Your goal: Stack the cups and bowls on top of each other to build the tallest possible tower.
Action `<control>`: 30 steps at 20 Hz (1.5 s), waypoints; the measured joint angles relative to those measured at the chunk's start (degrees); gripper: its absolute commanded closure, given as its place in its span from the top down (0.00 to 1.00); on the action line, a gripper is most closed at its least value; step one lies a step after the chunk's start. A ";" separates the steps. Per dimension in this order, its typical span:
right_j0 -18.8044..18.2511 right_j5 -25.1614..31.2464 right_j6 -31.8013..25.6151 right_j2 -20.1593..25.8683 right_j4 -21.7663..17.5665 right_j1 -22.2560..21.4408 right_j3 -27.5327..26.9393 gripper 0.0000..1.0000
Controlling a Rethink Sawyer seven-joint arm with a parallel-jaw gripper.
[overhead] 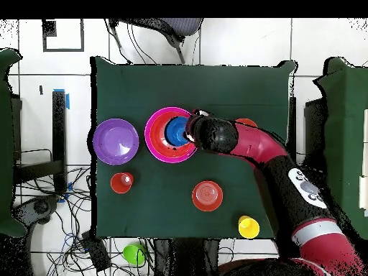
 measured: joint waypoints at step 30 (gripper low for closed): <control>-12.17 -0.06 0.00 10.50 1.60 6.89 2.15 0.00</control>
